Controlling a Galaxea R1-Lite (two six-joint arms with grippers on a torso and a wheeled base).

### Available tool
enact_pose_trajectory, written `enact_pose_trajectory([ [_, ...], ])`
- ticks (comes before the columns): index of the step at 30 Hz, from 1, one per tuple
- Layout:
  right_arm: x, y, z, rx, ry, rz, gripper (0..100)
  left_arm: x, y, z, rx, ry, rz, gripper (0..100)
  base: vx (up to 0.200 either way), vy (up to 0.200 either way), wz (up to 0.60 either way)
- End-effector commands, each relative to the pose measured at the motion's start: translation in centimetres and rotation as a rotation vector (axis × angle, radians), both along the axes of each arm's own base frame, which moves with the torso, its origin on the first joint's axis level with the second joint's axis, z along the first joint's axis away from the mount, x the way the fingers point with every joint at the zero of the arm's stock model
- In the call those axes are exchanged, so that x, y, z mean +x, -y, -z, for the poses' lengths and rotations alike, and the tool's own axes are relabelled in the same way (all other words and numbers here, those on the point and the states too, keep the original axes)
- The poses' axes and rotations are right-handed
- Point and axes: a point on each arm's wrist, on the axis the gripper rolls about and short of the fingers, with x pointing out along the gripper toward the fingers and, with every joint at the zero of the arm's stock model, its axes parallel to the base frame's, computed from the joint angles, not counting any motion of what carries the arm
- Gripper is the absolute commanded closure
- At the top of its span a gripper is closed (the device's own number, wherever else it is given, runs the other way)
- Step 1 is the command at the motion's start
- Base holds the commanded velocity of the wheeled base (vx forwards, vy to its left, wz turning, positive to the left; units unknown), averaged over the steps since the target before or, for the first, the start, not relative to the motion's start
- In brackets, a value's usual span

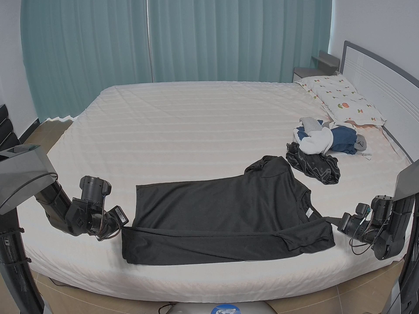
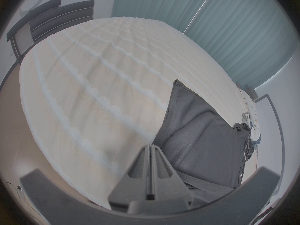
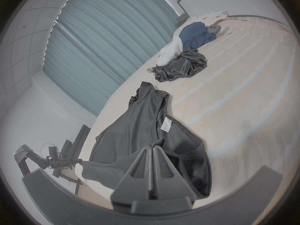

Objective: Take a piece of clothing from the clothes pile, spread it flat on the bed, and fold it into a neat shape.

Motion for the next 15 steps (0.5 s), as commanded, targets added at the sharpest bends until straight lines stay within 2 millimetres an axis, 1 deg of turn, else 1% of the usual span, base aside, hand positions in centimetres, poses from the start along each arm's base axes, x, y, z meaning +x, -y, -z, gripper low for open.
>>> enact_pose_trajectory([
  [1, 0.0, 0.2, -0.5, -0.004, 0.025, 0.005, 100, -0.1, -0.3, -0.5, -0.002, 0.012, -0.009, 100, 0.000, 0.000, 0.00],
  [7, 0.2, 0.4, -0.4, -0.004, 0.025, 0.014, 100, -0.1, -0.3, -0.3, -0.020, 0.006, 0.006, 100, 0.000, 0.000, 0.00],
  [10, 0.2, 0.5, -0.1, -0.003, 0.019, 0.017, 100, -0.1, -0.1, -0.3, -0.082, -0.001, 0.031, 100, 0.000, 0.000, 0.00],
  [12, 0.3, 0.6, 0.5, -0.003, 0.000, 0.017, 100, 0.2, 0.0, -0.3, -0.107, 0.007, 0.022, 100, 0.000, 0.000, 0.00],
  [15, 0.7, 0.6, 1.0, -0.003, -0.001, 0.019, 100, 0.7, 0.1, -0.1, -0.108, 0.008, 0.021, 100, 0.000, 0.000, 0.00],
])
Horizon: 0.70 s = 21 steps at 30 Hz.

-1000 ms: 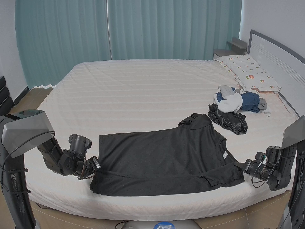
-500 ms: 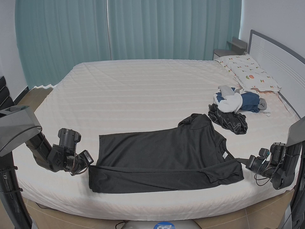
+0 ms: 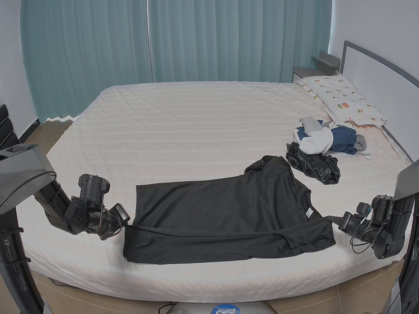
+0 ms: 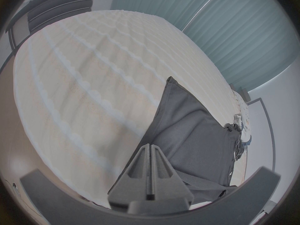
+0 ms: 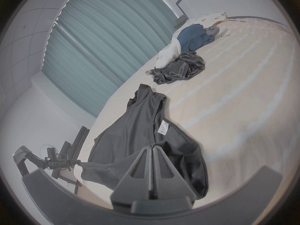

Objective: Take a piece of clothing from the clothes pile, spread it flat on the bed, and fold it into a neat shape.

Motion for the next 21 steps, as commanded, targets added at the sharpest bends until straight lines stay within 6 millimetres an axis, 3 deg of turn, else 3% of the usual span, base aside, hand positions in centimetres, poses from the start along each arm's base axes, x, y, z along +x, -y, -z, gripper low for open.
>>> enact_pose_trajectory([
  [1, 0.7, 0.1, 1.1, -0.001, -0.008, 0.003, 100, 0.6, 0.1, 0.4, -0.004, -0.001, -0.001, 100, 0.000, 0.000, 0.00],
  [11, 2.1, 0.3, 2.2, -0.007, 0.007, 0.005, 100, 1.4, 0.3, 2.4, 0.018, -0.039, -0.003, 100, 0.000, 0.000, 0.00],
  [21, 2.5, 0.1, 2.9, -0.008, 0.001, -0.004, 100, 1.6, 0.4, 3.2, 0.061, -0.049, -0.021, 100, 0.000, 0.000, 0.00],
])
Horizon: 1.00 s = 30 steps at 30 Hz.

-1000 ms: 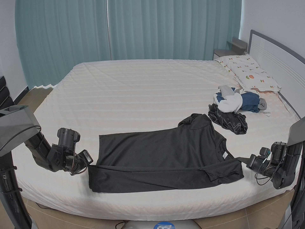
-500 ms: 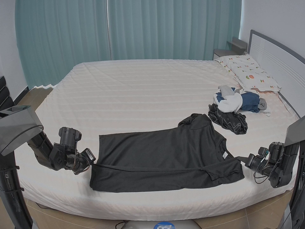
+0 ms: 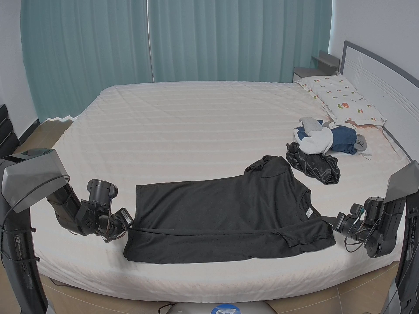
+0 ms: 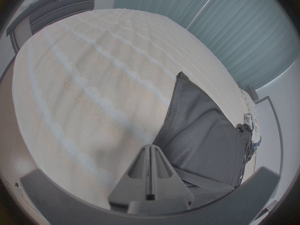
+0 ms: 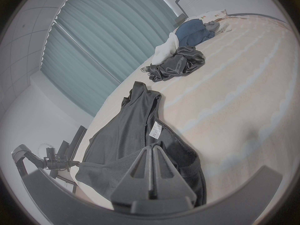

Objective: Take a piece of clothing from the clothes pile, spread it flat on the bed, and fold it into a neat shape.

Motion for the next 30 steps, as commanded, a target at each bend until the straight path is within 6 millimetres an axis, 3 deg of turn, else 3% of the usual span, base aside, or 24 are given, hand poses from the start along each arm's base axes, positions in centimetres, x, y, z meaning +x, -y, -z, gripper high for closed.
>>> enact_pose_trajectory([
  [1, 0.3, -0.3, 0.5, 0.000, 0.001, -0.009, 100, 0.0, 0.1, 0.6, 0.007, -0.016, 0.000, 100, 0.000, 0.000, 0.00],
  [7, 0.3, -0.4, 0.6, -0.001, -0.002, -0.013, 100, 0.0, 0.2, 0.6, 0.005, -0.014, -0.003, 100, 0.000, 0.000, 0.00],
  [8, 0.3, -0.4, 0.7, 0.000, -0.003, -0.012, 0, 0.1, 0.2, 0.5, 0.004, -0.011, -0.004, 100, 0.000, 0.000, 0.00],
  [9, 0.3, -0.4, 0.6, -0.001, -0.002, -0.015, 0, 0.2, 0.2, 0.5, 0.003, -0.008, -0.004, 100, 0.000, 0.000, 0.00],
  [10, 0.3, -0.4, 0.6, 0.000, -0.003, -0.014, 0, 0.2, 0.2, 0.5, 0.003, -0.008, -0.004, 0, 0.000, 0.000, 0.00],
  [15, 0.0, -0.1, 0.2, 0.003, -0.001, -0.001, 0, -0.1, 0.1, 0.4, -0.005, -0.012, -0.011, 0, 0.000, 0.000, 0.00],
  [24, -0.2, 2.4, -3.4, 0.136, 0.052, 0.142, 0, -0.8, -0.8, 0.3, -0.009, -0.030, -0.029, 0, 0.044, 0.000, 0.00],
  [30, -0.3, 2.6, -3.3, 0.152, 0.043, 0.154, 0, -0.8, -0.8, 0.1, -0.014, -0.026, -0.030, 0, 0.133, 0.000, 0.00],
])
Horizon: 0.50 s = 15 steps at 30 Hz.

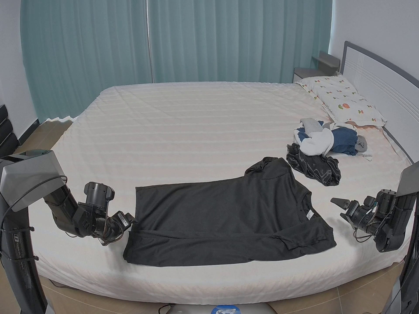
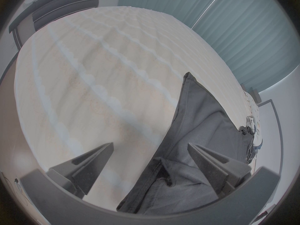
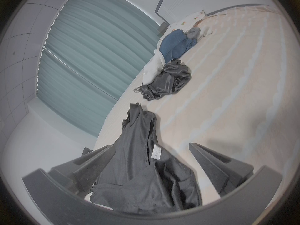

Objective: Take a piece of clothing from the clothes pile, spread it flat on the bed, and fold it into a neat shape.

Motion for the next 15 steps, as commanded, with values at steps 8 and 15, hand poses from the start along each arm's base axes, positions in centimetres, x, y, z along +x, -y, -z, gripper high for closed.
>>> enact_pose_trajectory([
  [8, 0.0, 0.0, -0.1, -0.008, 0.009, 0.000, 0, 0.2, -0.4, -0.6, -0.006, 0.021, -0.013, 0, 0.000, 0.000, 0.00],
  [15, 0.0, -0.1, 0.3, -0.008, -0.001, -0.002, 0, 1.0, -0.3, -1.0, -0.051, 0.045, -0.023, 0, 0.000, 0.000, 0.00],
])
